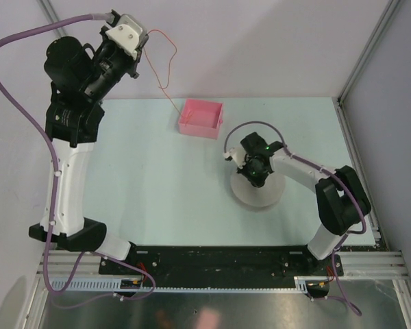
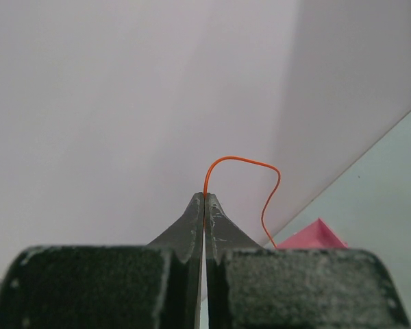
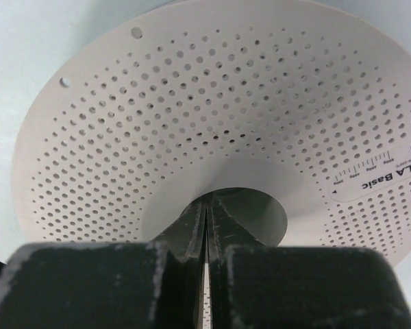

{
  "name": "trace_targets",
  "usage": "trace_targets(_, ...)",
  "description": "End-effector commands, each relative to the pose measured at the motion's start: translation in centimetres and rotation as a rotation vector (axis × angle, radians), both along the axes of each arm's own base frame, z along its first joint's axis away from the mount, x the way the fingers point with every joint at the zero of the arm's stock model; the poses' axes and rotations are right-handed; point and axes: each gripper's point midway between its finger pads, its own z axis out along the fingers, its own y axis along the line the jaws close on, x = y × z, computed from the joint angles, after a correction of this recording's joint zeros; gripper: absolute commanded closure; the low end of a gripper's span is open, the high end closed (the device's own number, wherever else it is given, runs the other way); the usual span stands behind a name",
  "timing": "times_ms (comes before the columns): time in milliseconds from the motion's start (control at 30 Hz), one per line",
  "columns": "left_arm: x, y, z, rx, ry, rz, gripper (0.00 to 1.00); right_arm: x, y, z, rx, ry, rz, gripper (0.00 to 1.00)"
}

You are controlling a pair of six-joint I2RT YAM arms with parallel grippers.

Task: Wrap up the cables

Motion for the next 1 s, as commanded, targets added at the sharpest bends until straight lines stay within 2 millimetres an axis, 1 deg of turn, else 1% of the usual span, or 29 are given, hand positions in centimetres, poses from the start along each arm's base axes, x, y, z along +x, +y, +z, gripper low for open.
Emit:
trace_targets(0,-0.1,1.3,-0.1,-0.075,0.033,0.059,1.0,-1.4,6.9,-0.5,0.106,-0.032,0.122,0.98)
trace_targets(133,0.0,1.8,-1.0,-0.097,0.064,0.091,1.0,-3.0,12.5,-0.9,0.133,-0.099,0.236,0.96)
trace_targets(233,-0.1,1.9,-1.4,-0.119,0.085,0.099,1.0,-4.0,16.2,-1.2,0.139,-0.15,0.305,0.95)
trace_targets(333,-0.3,2.0,-1.7,-0.132,0.098,0.1,1.0,-3.6,19.0,-0.9,0.161,-0.189,0.318,0.95)
trace_targets(400,-0.3,2.1,-1.9,-0.135,0.105,0.103,1.0,-3.0,20.3,-0.4,0.185,-0.209,0.315,0.95)
trace_targets(533,-0.5,2.2,-2.2,-0.134,0.11,0.106,1.0,-1.3,21.5,0.8,0.186,-0.275,0.295,0.94)
trace_targets(633,-0.5,2.1,-2.3,-0.135,0.115,0.103,1.0,-0.5,21.4,1.4,0.164,-0.309,0.287,0.94)
trace_targets(700,-0.5,2.0,-2.2,-0.136,0.114,0.097,1.0,-0.3,21.1,2.3,0.158,-0.33,0.282,0.93)
trace_targets(767,-0.5,1.8,-2.0,-0.137,0.109,0.088,1.0,-0.2,20.9,4.0,0.178,-0.351,0.277,0.92)
trace_targets(833,-0.6,1.7,-1.5,-0.141,0.1,0.08,1.0,-0.3,20.9,6.3,0.224,-0.373,0.276,0.9)
trace_targets(867,-0.6,1.6,-1.1,-0.143,0.092,0.076,1.0,-0.4,21.0,7.5,0.254,-0.383,0.278,0.87)
trace_targets(967,-0.6,1.5,0.0,-0.152,0.069,0.066,1.0,-0.3,20.7,12.0,0.36,-0.427,0.275,0.61)
